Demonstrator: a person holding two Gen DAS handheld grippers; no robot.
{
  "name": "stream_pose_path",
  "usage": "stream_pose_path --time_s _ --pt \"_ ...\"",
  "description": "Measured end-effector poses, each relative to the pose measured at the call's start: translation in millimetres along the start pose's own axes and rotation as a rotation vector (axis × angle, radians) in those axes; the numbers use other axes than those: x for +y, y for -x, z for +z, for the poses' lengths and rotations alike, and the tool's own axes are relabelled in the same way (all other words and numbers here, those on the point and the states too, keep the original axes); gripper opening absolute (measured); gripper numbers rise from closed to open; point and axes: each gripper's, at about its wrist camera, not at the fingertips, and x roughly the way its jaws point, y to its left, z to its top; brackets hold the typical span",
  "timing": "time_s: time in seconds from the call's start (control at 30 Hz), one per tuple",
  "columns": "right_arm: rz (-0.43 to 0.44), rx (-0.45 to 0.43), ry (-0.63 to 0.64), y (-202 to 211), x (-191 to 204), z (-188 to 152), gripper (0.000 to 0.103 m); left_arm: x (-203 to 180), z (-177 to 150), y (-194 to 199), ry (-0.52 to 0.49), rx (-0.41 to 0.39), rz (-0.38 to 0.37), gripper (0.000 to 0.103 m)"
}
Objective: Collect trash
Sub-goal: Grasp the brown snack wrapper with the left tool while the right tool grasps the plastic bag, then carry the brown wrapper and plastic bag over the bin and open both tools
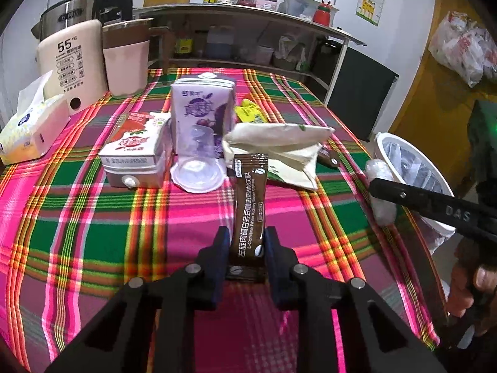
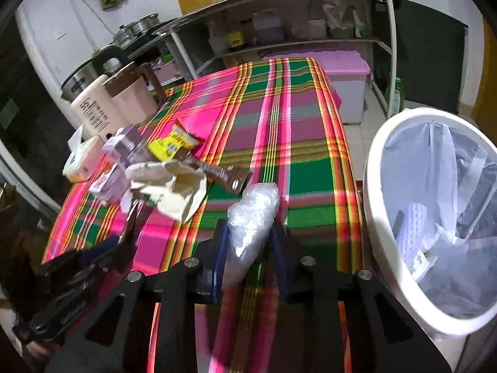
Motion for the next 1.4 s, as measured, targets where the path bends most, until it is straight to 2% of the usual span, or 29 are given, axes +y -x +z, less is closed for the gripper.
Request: stream_pose_path --time_s 0.33,0.87,1.4 --pt "0.013 -0.011 0.038 31.7 -0.5 -24.4 0.028 -12.8 -10.7 14.9 0.007 0.002 -0.022 0.023" --pt "0.007 -0.082 0.056 72.5 -5.2 -34.7 0.028 -37.7 -10.5 40.6 -0.015 -0.044 -0.053 0.023" --pt "-0.043 -0.134 0.0 98.1 -43.4 -35.7 0.028 -73.8 0.6 36.6 -0.055 -0.045 -0.092 0.023"
